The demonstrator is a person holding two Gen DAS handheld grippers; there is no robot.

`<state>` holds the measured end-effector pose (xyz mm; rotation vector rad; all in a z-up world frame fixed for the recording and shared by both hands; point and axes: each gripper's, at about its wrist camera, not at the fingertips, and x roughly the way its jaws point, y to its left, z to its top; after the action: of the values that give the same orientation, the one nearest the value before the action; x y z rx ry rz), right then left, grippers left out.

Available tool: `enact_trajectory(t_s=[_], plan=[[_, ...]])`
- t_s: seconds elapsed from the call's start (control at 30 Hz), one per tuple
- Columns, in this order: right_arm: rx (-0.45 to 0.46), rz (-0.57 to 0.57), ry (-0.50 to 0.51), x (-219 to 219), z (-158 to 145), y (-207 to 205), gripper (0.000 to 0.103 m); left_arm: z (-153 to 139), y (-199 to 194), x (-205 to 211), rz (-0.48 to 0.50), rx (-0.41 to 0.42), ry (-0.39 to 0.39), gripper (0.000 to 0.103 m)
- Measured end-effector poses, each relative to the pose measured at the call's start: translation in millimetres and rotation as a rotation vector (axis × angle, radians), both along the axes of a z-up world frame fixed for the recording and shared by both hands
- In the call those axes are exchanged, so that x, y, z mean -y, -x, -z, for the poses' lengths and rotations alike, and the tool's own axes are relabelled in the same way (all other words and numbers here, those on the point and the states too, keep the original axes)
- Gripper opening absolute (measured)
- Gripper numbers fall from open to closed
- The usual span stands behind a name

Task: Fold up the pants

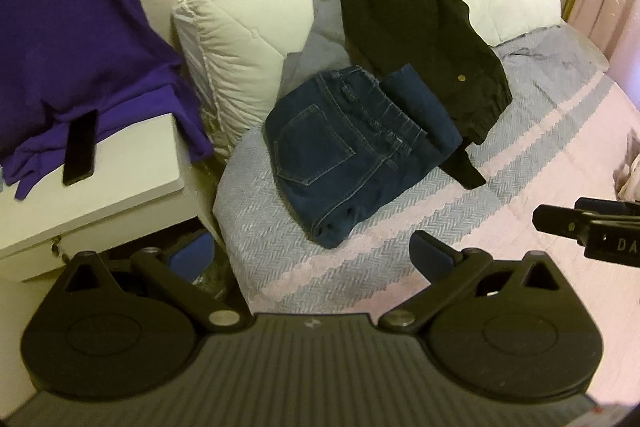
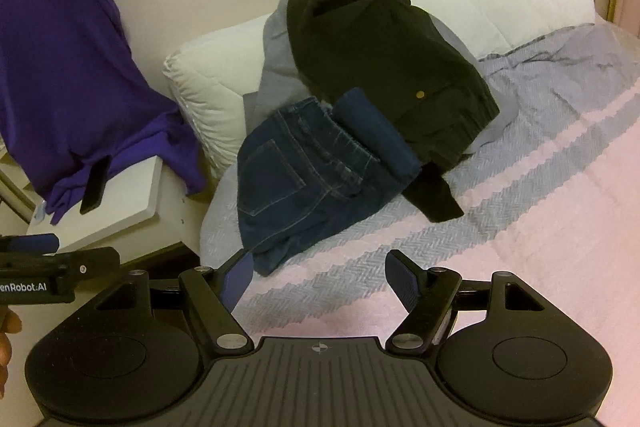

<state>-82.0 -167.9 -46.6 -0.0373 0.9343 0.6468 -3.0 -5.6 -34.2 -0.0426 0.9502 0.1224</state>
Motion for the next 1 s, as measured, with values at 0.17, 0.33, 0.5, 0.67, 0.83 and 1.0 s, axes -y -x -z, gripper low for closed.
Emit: enact_trajectory(t_s=[0.17,0.33,0.5,0.67,0.83,1.0], plan=[[0.014,0.012,0.004,-10,16,-18,0.070,20,-39,-17,0.103,-0.005,-0.024,0.102],[0.002,0.068,0.036,-29,37,-54,0.070,55,-103,-35,0.249,-0.020,-0.063,0.102],[-0.024,0.064,0.061,-65,72,-102,0.070,95,-170,-56,0.372,-0.052,-0.070,0.102],[-0.052,0.080,0.030,-98,126,-158,0.070,140,-235,-71,0.472,-0.056,-0.089,0.102],[-0.090,0.147,0.027,-119,200,-210,0.070,190,-284,-85,0.517,-0.082,-0.111,0.102],[-0.124,0.221,-0.047,-121,250,-239,0.070,224,-302,-94,0.560,-0.100,-0.084,0.102]])
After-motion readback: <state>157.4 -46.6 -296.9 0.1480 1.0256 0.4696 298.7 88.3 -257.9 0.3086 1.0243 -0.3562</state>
